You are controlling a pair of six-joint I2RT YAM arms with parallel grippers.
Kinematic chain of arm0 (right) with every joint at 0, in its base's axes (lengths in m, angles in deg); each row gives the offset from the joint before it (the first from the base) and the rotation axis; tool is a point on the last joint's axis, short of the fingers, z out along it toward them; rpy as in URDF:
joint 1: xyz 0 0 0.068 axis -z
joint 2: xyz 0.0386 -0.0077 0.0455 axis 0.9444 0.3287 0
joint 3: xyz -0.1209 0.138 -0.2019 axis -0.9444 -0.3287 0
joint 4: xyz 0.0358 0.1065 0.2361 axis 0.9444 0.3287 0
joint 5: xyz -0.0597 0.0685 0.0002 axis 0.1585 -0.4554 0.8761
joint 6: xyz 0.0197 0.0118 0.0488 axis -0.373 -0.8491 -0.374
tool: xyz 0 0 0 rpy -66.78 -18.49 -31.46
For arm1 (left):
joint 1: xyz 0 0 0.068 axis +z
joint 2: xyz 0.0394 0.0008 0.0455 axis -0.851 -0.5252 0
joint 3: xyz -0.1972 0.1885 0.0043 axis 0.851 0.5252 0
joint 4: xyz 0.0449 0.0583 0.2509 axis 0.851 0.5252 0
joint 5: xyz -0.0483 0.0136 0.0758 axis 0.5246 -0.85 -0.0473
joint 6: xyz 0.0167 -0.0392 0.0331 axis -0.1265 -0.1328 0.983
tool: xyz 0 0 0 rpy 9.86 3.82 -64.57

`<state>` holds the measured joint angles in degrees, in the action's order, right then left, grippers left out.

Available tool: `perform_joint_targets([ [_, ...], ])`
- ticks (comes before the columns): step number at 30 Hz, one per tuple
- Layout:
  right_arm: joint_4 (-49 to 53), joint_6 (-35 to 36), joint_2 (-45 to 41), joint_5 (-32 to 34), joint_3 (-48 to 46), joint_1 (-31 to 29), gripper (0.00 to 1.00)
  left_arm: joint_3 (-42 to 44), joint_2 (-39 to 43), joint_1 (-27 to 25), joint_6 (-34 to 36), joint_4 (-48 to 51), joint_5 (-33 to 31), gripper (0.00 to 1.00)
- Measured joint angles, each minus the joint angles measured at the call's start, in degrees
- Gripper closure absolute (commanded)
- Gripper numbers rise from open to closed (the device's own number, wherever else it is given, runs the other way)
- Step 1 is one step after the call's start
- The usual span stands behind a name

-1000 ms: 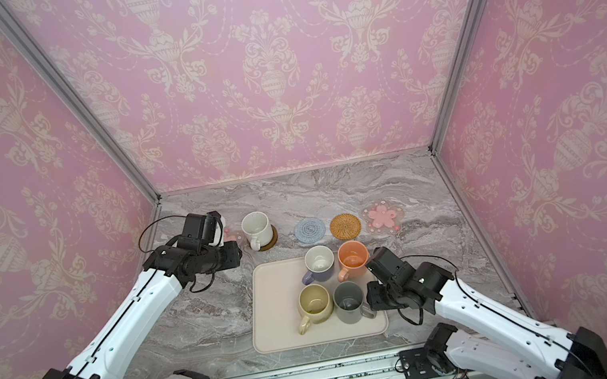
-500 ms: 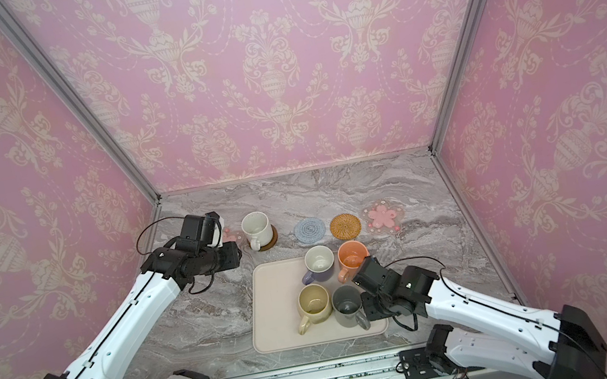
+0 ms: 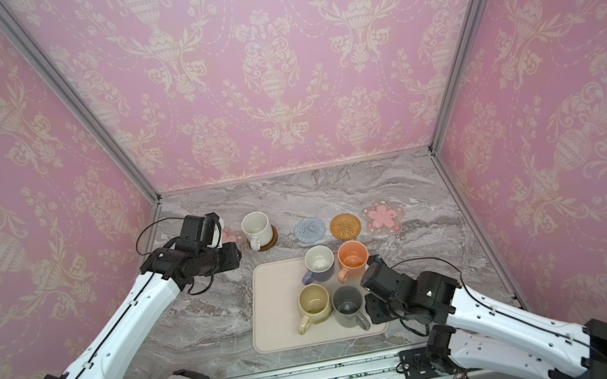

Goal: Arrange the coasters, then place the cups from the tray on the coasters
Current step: 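Move the right gripper down to the grey mug's handle nearest the robot, then grasp the grey mug with the right gripper and lift it off the tray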

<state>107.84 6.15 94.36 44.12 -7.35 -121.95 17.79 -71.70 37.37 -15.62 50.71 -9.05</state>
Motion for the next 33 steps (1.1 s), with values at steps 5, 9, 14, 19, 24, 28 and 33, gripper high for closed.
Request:
perform_joint_targets([
  [5,-0.33,-0.61,-5.07,-0.59,-0.66,-1.75,0.53,-0.02,-0.28,-0.68,-0.02,0.0,-0.02,0.51],
  [9,-1.57,-0.59,-6.43,-2.58,-2.99,-4.17,0.53,-0.02,-0.42,-1.33,-0.11,0.0,-0.04,0.51],
  [14,-2.75,-0.59,-3.02,-3.52,-4.5,-8.39,0.51,-0.22,-0.76,-1.6,-0.48,0.2,-0.07,0.51],
  [19,-5.4,-0.39,2.47,-3.41,-4.5,-10.84,0.51,-0.35,-1.14,-1.79,-1.11,0.42,-0.07,0.51],
  [24,-7.93,-0.13,8.17,-1.38,-4.0,-11.28,0.51,-0.35,-1.36,-1.97,-1.36,0.44,-0.09,0.5],
  [28,-8.09,0.33,13.25,0.96,-2.03,-11.28,0.52,-0.35,-1.36,-2.16,-1.44,0.46,-0.13,0.5],
  [33,-7.87,1.25,17.73,3.02,0.35,-11.54,0.55,-0.35,-1.36,-2.16,-1.46,0.46,-0.44,0.5],
])
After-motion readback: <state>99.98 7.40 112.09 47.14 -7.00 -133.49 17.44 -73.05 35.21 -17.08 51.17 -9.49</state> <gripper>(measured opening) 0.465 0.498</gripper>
